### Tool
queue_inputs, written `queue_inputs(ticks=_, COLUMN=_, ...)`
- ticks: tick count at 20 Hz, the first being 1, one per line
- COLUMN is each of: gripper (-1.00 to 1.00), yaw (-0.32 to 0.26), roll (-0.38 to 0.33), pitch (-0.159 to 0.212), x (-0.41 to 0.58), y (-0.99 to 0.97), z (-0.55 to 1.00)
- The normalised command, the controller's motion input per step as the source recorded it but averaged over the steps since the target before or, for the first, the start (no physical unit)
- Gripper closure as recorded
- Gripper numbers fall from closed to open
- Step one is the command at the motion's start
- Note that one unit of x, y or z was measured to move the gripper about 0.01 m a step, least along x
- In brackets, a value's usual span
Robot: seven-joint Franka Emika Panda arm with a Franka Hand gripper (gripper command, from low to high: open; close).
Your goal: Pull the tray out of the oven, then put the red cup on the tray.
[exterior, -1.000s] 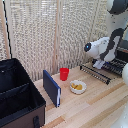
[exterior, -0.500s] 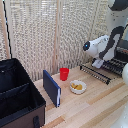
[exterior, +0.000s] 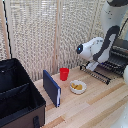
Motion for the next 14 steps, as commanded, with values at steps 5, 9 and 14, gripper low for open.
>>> queue_inputs(ticks=5, gripper=1.00, yaw=0.001, roll=-0.005, pitch=0.051, x=0.074, y=0.17, z=-0.05)
queue_inputs(ticks=9, gripper=-1.00, yaw=0.007, roll=0.076, pitch=-0.014, x=0.095, y=0.04, z=0.01)
queue_inputs(ticks=14, gripper=-1.00, yaw=-0.038, roll=0.108, pitch=-0.004, x=0.071, y=0.17, z=0.23)
